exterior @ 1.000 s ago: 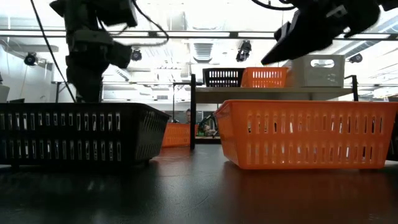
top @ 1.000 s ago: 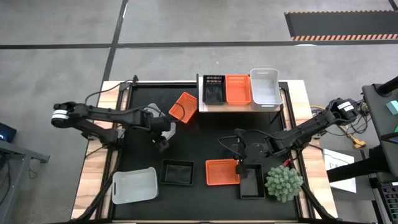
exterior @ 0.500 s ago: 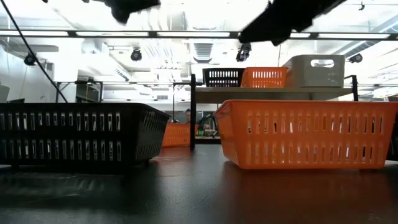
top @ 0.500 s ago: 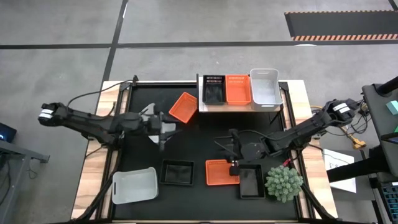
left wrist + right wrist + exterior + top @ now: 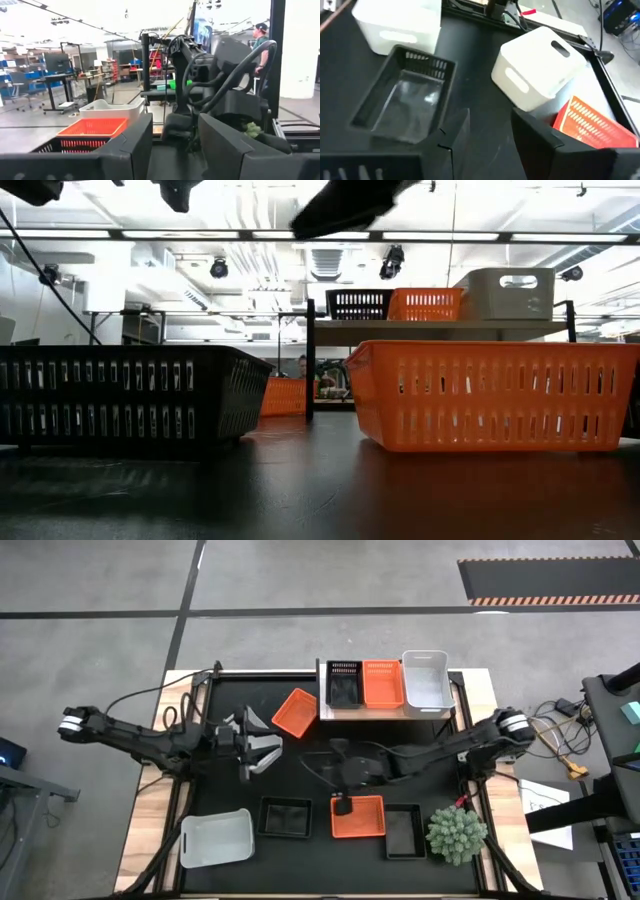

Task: Stack baskets on shelf by color
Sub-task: Stack the top white bin on the white bin on the shelf

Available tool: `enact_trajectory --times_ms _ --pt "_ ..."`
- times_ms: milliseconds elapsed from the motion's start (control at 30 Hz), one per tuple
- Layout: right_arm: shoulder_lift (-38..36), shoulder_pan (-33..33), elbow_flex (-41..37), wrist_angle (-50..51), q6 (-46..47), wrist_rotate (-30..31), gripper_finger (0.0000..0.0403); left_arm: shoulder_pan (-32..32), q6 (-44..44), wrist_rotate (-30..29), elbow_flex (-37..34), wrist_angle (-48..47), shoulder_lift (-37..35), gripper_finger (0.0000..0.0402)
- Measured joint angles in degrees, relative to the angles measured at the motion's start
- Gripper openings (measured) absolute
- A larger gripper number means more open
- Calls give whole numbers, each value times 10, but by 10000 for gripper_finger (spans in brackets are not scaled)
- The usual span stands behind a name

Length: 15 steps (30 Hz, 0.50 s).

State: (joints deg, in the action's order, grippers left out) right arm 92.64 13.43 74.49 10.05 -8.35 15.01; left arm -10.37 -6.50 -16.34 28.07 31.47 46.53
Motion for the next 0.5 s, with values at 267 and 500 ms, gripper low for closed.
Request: enact_trajectory --times_ms 267,500 --pt "121 -60 154 65 -63 -80 155 -2 1 0 -16 -36 -41 144" --pt "213 -105 254 96 -105 -96 157 -2 -1 -26 -50 -36 -95 144"
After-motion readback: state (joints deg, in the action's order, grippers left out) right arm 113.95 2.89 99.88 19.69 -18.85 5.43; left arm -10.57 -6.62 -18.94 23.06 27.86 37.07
